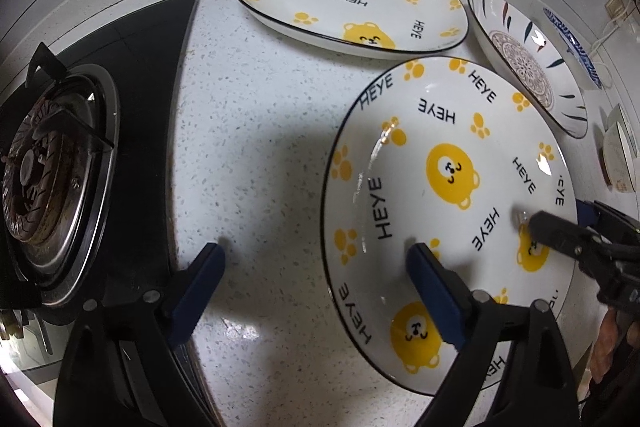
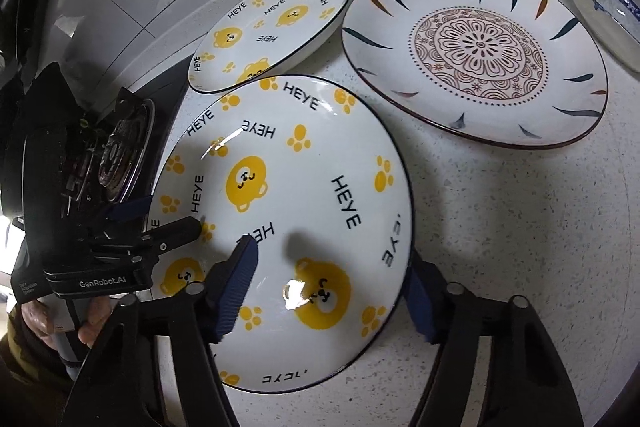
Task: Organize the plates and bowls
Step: 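Close the left gripper on the bear plate rim while the right gripper grips the opposite rim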
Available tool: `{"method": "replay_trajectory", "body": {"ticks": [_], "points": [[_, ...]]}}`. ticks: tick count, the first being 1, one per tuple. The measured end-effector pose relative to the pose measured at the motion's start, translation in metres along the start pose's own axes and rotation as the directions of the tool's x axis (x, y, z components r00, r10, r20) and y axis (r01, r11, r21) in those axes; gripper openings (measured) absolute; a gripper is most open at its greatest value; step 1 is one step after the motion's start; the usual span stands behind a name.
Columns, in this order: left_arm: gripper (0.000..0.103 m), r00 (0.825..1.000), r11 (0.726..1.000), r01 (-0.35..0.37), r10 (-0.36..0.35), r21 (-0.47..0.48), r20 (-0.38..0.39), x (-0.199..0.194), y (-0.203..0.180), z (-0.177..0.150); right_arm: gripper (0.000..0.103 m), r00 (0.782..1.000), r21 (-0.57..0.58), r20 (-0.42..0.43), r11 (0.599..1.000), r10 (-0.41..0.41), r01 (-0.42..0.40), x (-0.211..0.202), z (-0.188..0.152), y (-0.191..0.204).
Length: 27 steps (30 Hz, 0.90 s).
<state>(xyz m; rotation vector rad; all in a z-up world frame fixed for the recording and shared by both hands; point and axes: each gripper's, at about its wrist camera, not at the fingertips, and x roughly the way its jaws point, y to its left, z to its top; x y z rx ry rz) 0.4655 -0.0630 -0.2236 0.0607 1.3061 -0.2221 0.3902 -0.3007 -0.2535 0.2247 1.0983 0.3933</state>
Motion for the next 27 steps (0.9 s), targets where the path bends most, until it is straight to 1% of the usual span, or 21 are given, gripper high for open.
{"method": "replay_trajectory", "body": {"ticks": [1,4,8,9,10,11,12,13,15,19,21,27], "points": [[0.093,1.000,1.000,0.001,-0.001,0.005,-0.005,0.000,-0.001,0.001,0.049,1.000,0.000,0.000,1.000,-0.004,0.004,0.000,0.000,-0.002],[0.093,1.000,1.000,0.003,-0.003,0.018,-0.026,0.001,-0.004,0.002,0.039,1.000,0.000,-0.001,1.000,-0.013,0.013,0.000,0.001,-0.005],[0.093,1.000,1.000,0.005,-0.004,0.022,-0.031,0.003,-0.009,0.005,0.032,1.000,-0.009,-0.005,1.000,-0.023,0.023,-0.001,0.002,-0.008],[0.091,0.999,1.000,0.005,-0.004,0.022,-0.032,0.004,-0.009,0.006,0.029,1.000,-0.010,-0.006,1.000,-0.026,0.025,-0.001,0.002,-0.009],[0.089,0.999,1.000,0.006,-0.006,0.023,-0.034,0.004,-0.010,0.006,0.025,1.000,-0.011,-0.006,1.000,-0.029,0.029,-0.001,0.002,-0.010],[0.082,0.999,1.000,0.012,-0.011,0.025,-0.034,0.003,-0.012,0.007,0.023,1.000,-0.010,-0.007,0.999,-0.030,0.030,-0.001,0.003,-0.010],[0.072,0.999,0.999,0.020,-0.019,0.029,-0.031,-0.001,-0.010,0.005,0.018,1.000,-0.008,-0.009,1.000,-0.028,0.028,-0.001,0.003,-0.012],[0.068,0.999,0.999,0.029,-0.028,0.033,-0.029,-0.003,-0.011,0.006,0.018,1.000,-0.003,-0.011,1.000,-0.015,0.015,-0.002,0.002,-0.013],[0.057,0.998,0.998,0.048,-0.047,0.046,-0.036,-0.005,-0.014,0.007,0.017,1.000,-0.009,-0.011,1.000,-0.015,0.015,-0.003,0.002,-0.013],[0.052,0.998,0.997,0.056,-0.055,0.046,-0.040,-0.004,-0.016,0.010,0.017,1.000,-0.006,-0.013,1.000,-0.001,0.001,-0.004,0.001,-0.016],[0.039,0.996,0.995,0.085,-0.082,0.050,-0.044,-0.004,-0.018,0.011,0.016,1.000,-0.001,-0.016,1.000,0.014,-0.014,-0.004,0.001,-0.017],[0.038,0.994,0.994,0.097,-0.094,0.042,-0.053,-0.004,-0.019,0.011,0.015,0.999,0.003,-0.020,0.999,0.040,-0.040,-0.005,0.001,-0.022]]}}
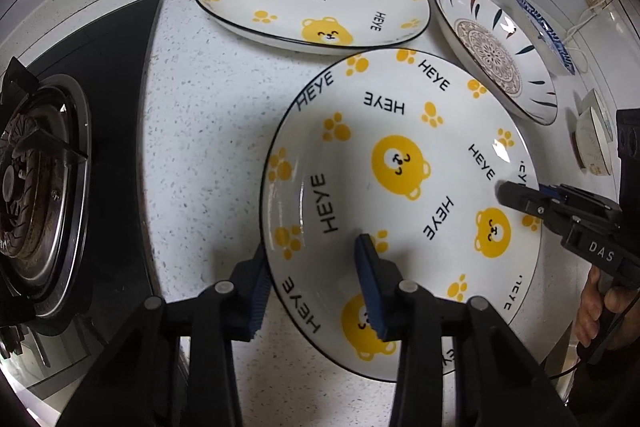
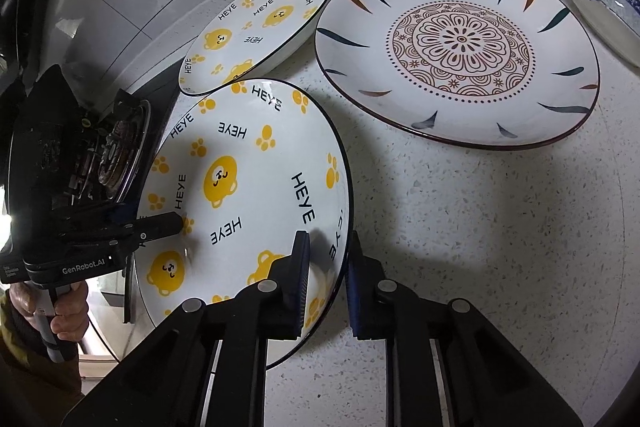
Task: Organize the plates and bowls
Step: 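Close the left gripper on the bear plate rim while the right gripper grips the opposite rim, then lift the bear plate with both grippers and carry it toward the counter edge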
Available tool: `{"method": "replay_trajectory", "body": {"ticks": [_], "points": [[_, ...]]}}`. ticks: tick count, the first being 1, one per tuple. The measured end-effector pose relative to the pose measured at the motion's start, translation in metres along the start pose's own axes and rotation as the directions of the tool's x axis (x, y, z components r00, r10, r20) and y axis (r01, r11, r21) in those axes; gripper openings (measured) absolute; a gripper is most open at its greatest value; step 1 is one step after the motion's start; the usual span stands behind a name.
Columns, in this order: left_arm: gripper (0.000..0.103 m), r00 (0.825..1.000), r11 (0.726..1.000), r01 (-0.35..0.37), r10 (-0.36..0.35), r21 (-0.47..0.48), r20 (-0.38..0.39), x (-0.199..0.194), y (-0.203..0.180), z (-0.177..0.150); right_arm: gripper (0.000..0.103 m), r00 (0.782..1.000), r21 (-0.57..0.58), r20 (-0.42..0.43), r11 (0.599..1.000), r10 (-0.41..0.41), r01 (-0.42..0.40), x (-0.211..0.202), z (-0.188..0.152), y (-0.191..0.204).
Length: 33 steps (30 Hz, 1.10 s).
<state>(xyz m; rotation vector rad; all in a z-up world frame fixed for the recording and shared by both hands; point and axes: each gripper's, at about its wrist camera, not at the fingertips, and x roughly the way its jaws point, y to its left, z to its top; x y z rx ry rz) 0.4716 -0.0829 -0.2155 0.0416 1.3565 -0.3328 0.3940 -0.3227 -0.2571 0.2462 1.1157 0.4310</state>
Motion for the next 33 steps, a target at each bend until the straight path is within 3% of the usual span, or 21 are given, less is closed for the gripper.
{"method": "replay_trajectory", "body": {"ticks": [10,16,25,33], "points": [[0.027,0.995,0.996,0.055,-0.060,-0.065,-0.075,-0.001,0.023,0.007,0.014,1.000,-0.017,-0.014,0.999,0.028,-0.028,-0.001,0.001,-0.001],[0.016,0.980,0.971,0.165,-0.181,-0.175,-0.081,0.000,0.045,0.007,0.013,0.997,-0.002,-0.034,0.997,0.076,-0.076,-0.001,0.004,-0.007],[0.016,0.984,0.968,0.163,-0.174,-0.191,-0.045,-0.008,0.042,0.000,0.012,0.997,-0.018,-0.028,0.997,0.072,-0.072,-0.011,0.008,-0.008],[0.014,0.984,0.964,0.177,-0.175,-0.201,0.023,-0.055,0.038,-0.021,0.012,0.996,-0.051,0.019,0.995,0.090,-0.089,-0.047,0.001,0.003]]}}
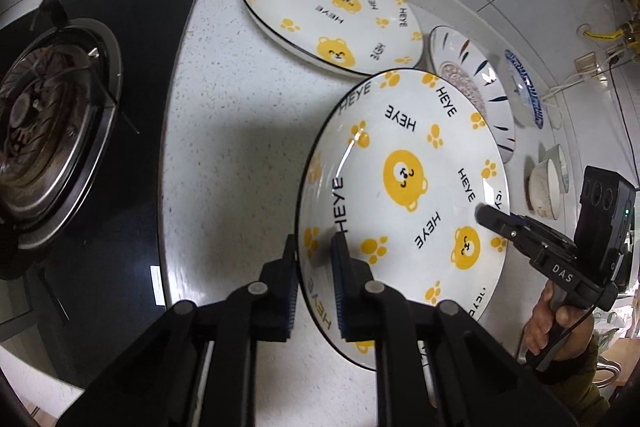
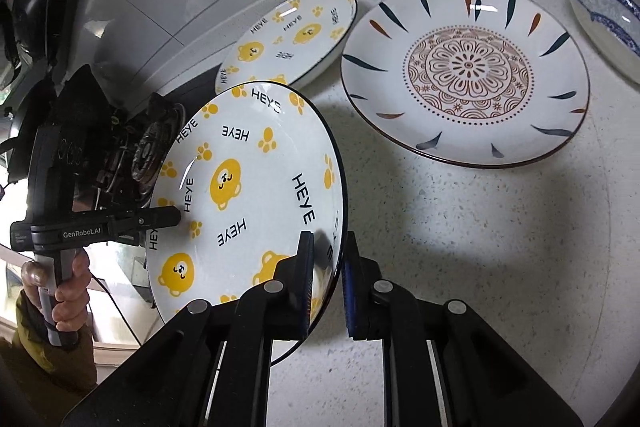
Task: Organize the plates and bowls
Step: 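Lift the bear plate with both grippers and carry it toward the counter edge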
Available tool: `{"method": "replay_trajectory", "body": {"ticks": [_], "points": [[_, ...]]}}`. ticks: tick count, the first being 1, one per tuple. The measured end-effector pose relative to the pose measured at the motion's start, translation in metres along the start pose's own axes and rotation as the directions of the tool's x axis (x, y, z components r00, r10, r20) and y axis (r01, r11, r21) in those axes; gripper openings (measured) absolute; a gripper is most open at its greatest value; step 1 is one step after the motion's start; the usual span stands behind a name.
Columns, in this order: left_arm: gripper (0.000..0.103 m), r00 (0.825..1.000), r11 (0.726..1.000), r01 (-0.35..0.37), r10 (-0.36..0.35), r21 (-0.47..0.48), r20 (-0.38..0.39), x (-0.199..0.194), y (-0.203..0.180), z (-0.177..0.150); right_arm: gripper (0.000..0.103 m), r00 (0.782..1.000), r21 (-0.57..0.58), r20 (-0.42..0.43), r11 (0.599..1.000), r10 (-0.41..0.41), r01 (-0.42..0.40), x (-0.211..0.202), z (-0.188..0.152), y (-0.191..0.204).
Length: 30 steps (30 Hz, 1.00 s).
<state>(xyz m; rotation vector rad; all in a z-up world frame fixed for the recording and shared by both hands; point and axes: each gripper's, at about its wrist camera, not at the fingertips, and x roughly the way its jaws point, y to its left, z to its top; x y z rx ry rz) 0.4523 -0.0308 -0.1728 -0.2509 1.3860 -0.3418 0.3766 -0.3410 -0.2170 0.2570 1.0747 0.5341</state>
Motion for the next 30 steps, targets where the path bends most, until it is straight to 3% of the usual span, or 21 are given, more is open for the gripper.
{"method": "replay_trajectory", "body": {"ticks": [8,14,22,30], "points": [[0.014,0.998,1.000,0.000,0.001,-0.013,0.058,-0.049,-0.008,-0.046,0.012,0.999,-0.066,0.025,0.998,0.021,-0.019,-0.037,-0.025,0.039],[0.014,0.999,1.000,0.012,-0.012,-0.018,0.034,-0.063,0.001,-0.085,0.012,1.000,-0.071,0.002,0.997,0.020,-0.020,-0.040,-0.057,0.061],[0.014,0.997,1.000,0.024,-0.025,-0.015,-0.071,-0.027,0.019,-0.125,0.012,0.997,-0.001,-0.081,1.000,-0.011,0.011,-0.005,-0.100,0.052],[0.014,0.992,0.999,0.033,-0.031,0.011,-0.119,0.006,0.027,-0.133,0.012,0.993,0.040,-0.104,0.998,-0.050,0.054,0.018,-0.117,0.040]]}}
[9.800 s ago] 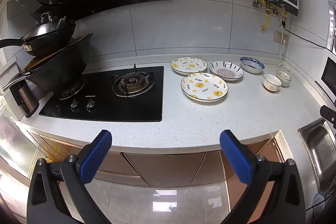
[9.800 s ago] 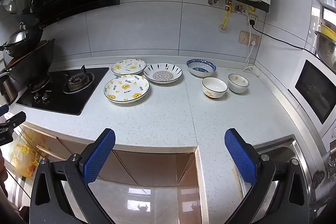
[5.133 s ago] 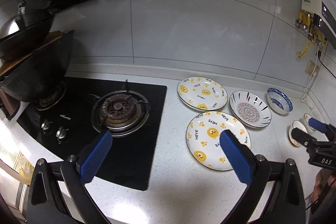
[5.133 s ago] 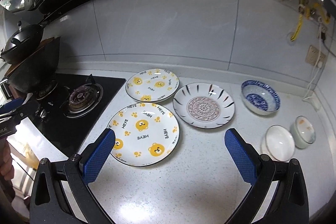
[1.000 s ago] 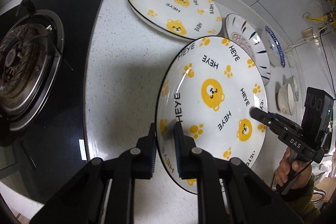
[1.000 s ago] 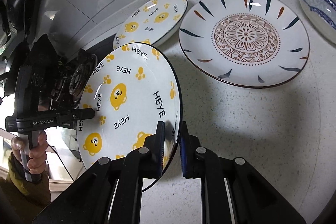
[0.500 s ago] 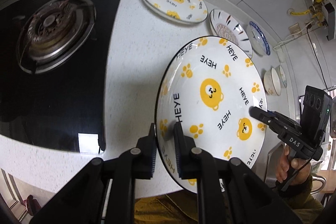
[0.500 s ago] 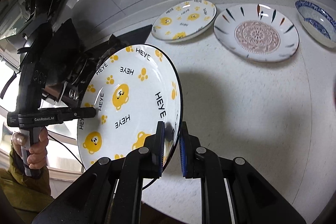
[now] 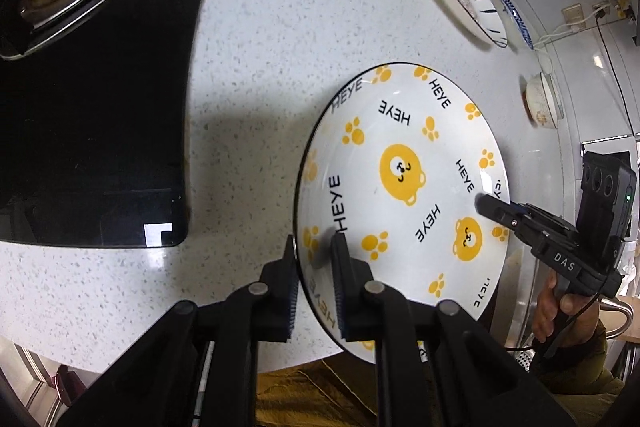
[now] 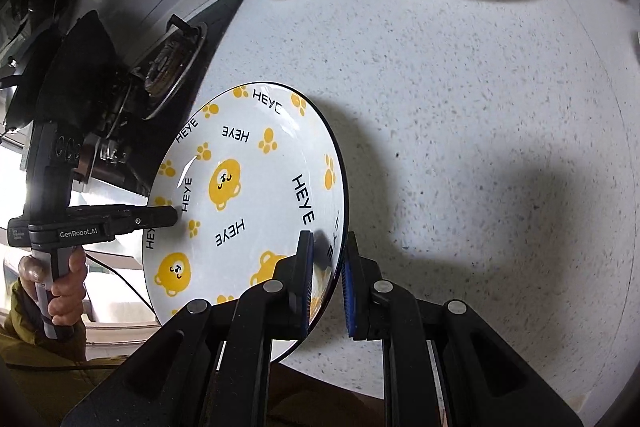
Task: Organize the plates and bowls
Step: 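Lift the bear plate with both grippers and carry it toward the counter edge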
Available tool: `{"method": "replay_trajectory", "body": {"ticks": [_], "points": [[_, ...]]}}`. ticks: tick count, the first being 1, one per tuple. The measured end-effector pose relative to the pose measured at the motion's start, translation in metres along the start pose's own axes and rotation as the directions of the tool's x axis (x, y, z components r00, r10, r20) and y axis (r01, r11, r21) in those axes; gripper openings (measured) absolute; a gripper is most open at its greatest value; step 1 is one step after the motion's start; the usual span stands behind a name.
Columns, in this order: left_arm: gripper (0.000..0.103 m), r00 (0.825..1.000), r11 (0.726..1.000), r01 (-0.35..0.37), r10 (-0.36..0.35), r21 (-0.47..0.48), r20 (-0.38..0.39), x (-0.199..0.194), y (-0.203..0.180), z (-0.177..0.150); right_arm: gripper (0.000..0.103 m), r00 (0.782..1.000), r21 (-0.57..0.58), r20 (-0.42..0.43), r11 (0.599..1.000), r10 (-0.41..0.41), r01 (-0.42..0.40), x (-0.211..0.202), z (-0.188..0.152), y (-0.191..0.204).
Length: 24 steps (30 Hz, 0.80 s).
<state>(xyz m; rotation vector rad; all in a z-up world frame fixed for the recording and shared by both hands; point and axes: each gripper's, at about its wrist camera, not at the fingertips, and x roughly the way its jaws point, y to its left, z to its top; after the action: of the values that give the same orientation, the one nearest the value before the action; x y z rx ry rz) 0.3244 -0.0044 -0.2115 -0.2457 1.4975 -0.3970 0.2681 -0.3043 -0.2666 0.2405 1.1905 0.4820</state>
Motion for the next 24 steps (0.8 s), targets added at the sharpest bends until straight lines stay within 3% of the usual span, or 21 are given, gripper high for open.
{"method": "replay_trajectory", "body": {"ticks": [20,24], "points": [[0.015,0.999,0.998,-0.007,0.004,0.065,0.041,0.005,-0.001,0.006,0.013,0.998,0.031,0.041,0.999,-0.037,0.036,0.001,-0.005,0.003],[0.015,0.997,0.996,-0.026,0.019,0.089,0.079,0.002,-0.002,0.001,0.013,0.994,0.034,0.086,0.998,-0.064,0.061,-0.011,-0.003,0.005]]}}
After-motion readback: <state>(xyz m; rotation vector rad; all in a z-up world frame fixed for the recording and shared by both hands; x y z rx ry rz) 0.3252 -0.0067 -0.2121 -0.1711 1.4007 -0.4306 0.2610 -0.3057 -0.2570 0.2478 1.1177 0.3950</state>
